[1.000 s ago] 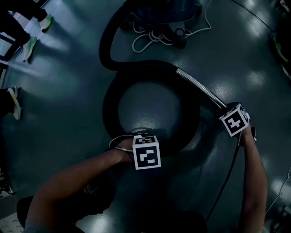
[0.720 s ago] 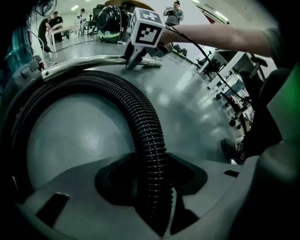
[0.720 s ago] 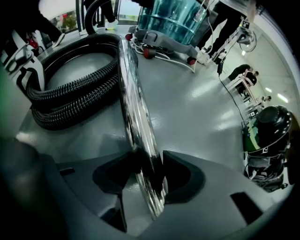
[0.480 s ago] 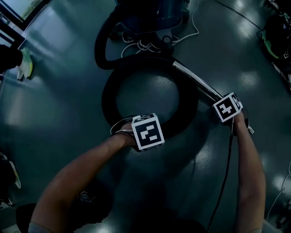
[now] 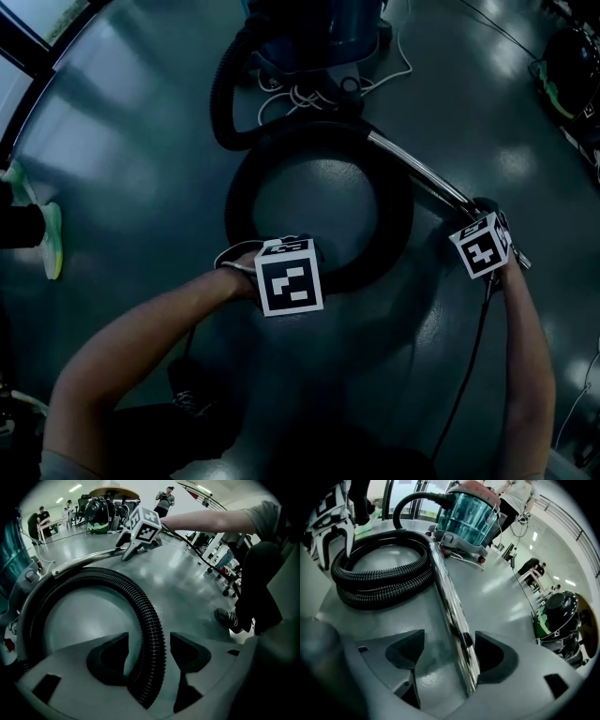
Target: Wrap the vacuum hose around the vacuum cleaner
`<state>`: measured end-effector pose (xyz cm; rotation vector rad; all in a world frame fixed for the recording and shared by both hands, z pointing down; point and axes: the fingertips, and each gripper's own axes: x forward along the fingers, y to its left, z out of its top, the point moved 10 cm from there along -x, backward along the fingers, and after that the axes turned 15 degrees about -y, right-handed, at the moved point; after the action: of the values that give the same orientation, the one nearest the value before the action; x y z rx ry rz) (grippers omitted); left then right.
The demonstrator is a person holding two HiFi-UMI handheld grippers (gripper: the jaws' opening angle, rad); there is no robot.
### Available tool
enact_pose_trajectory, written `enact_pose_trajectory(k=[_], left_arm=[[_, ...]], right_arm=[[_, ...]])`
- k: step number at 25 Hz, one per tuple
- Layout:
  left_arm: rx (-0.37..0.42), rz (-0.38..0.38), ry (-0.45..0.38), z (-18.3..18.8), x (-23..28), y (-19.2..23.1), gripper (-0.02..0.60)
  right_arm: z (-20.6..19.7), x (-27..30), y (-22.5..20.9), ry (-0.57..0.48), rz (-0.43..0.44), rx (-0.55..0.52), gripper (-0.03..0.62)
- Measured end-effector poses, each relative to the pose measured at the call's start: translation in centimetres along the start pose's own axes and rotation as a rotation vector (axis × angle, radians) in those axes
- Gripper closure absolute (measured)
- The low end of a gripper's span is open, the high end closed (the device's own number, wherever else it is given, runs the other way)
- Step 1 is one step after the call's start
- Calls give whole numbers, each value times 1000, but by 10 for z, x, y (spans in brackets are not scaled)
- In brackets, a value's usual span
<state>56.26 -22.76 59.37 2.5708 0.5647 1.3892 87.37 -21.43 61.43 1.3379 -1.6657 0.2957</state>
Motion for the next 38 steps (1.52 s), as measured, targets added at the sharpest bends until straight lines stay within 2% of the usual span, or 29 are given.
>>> enact_pose_trajectory(k=[2, 5, 8, 9, 10, 11, 12, 15, 18, 21, 27, 32, 38], left_arm=[[-15, 36, -31, 2, -17, 5, 313], [-42, 111, -72, 4, -47, 21, 313], [-70, 116, -135, 12, -67, 27, 316], [-65, 137, -153, 14, -72, 24, 340], [-54, 166, -170, 15, -77, 19, 395], [-42, 195, -186, 15, -82, 12, 444], [-35, 215, -199, 16, -87, 3, 498], [-21, 229, -194, 22, -105, -25, 575], [-15, 229, -180, 39, -128, -52, 575], [-41, 253, -208, 60, -156, -78, 575], [-3, 267, -262, 118, -209, -135, 575], [-79, 266, -327, 171, -266, -173, 575], [-103, 260, -362, 215, -344, -220, 575]], right_arm=[[5, -15, 6, -5, 16, 10, 275], [24, -33, 13, -18, 27, 86, 275], [51, -56, 24, -74, 61, 179, 276], [57, -67, 32, -95, 81, 211, 276], [62, -79, 41, -112, 92, 239, 290], [65, -92, 52, -122, 94, 262, 356], [68, -105, 62, -125, 96, 283, 392], [79, -146, 82, -132, 119, 361, 459], [92, -190, 90, -134, 122, 442, 587], [104, -236, 95, -125, 134, 503, 591], [137, -335, 83, -187, 121, 603, 591], [187, -418, 74, -288, 138, 682, 591], [243, -502, 79, -347, 98, 755, 591]])
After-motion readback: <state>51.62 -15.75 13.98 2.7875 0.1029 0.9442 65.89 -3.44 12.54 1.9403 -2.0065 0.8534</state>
